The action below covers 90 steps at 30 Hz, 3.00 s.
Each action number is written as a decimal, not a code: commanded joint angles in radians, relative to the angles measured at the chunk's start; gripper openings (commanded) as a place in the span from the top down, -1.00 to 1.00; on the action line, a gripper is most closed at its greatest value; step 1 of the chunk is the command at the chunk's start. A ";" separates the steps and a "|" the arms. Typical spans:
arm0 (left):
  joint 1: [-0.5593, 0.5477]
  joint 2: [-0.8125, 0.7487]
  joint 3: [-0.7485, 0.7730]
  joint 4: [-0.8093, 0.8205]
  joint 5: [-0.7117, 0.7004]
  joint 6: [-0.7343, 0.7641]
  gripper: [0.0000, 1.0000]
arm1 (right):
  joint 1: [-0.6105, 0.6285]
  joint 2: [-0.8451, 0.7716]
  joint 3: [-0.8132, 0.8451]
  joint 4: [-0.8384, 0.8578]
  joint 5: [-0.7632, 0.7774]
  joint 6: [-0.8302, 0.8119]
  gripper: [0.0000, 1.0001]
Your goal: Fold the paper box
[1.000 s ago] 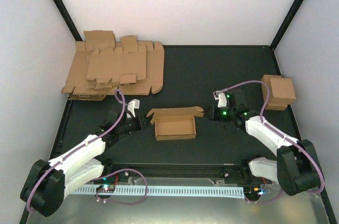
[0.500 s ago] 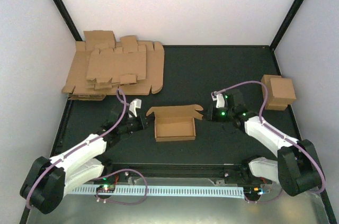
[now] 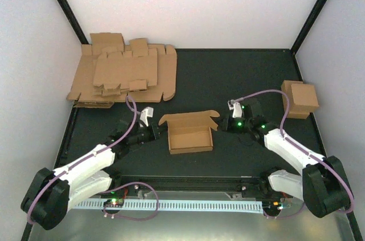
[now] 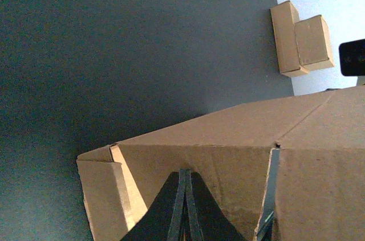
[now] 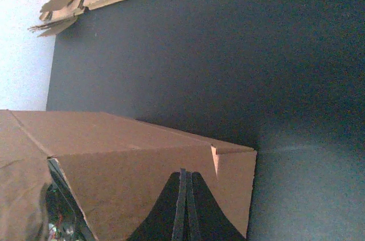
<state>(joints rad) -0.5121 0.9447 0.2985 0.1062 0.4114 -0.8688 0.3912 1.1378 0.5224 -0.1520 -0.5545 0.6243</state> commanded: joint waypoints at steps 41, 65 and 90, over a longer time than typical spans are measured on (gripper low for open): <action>-0.055 -0.144 0.012 -0.158 -0.083 0.093 0.94 | 0.140 -0.172 -0.037 -0.178 0.372 0.037 0.87; -0.055 -0.273 0.114 -0.414 -0.172 0.226 0.67 | 0.140 -0.364 -0.037 -0.234 0.539 -0.024 0.84; -0.057 -0.251 0.503 -0.617 -0.052 0.621 -0.48 | 0.140 -0.435 0.019 -0.193 0.563 -0.082 0.78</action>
<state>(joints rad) -0.5636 0.6655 0.7635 -0.5663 0.2409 -0.3481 0.5323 0.7185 0.5201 -0.3649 -0.0093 0.5690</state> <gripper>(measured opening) 0.716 0.109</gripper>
